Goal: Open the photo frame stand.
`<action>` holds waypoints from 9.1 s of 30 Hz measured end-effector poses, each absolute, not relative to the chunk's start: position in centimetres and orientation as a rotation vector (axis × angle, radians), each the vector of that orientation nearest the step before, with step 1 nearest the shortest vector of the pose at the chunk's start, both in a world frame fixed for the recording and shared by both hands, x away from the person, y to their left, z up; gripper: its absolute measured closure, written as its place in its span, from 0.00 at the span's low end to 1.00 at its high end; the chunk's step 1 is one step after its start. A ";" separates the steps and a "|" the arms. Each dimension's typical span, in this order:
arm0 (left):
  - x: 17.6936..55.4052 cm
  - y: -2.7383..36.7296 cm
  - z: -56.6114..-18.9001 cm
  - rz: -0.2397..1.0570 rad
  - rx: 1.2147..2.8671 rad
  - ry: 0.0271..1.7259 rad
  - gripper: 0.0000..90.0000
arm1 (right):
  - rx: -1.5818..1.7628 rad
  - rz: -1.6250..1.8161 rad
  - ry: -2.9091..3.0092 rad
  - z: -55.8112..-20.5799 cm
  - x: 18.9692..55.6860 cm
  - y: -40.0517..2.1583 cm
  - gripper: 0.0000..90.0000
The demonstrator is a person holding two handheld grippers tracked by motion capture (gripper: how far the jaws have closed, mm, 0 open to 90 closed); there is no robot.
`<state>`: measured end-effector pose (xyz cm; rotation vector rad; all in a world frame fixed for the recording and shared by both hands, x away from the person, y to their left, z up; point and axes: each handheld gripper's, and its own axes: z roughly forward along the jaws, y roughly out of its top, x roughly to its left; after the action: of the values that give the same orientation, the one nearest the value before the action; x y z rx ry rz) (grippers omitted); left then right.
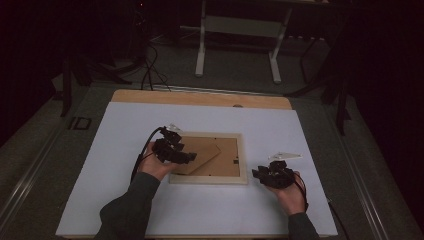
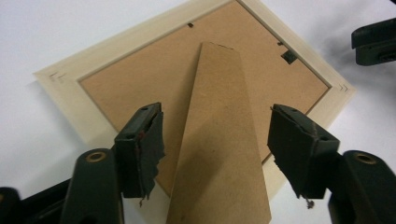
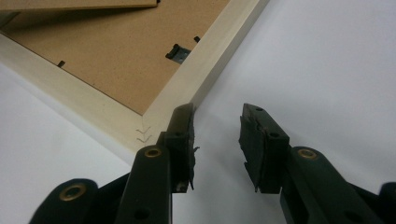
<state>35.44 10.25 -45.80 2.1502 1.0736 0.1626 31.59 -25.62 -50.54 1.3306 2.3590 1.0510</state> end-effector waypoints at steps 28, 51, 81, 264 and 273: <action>37.8 8.5 -49.1 -0.026 2.284 1.048 0.32 | 1.339 1.052 2.362 -50.6 31.5 -25.7 0.71; 37.8 7.4 -50.0 -0.032 2.363 1.008 0.41 | 1.341 1.055 2.363 -50.7 31.5 -25.7 0.71; 36.8 6.7 -49.5 0.132 2.398 0.942 0.42 | 1.350 1.058 2.350 -50.8 31.6 -26.0 0.71; 34.4 9.4 -47.6 -0.062 2.100 0.967 0.42 | 1.473 1.162 2.575 -46.7 41.4 -23.1 0.63; 34.6 8.9 -48.1 -0.109 2.156 0.952 0.60 | 1.443 1.177 2.563 -46.4 41.0 -23.2 0.63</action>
<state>34.63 8.87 -48.08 2.1555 0.9521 -0.1090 40.96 -23.19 -46.40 1.4428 2.5627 1.1768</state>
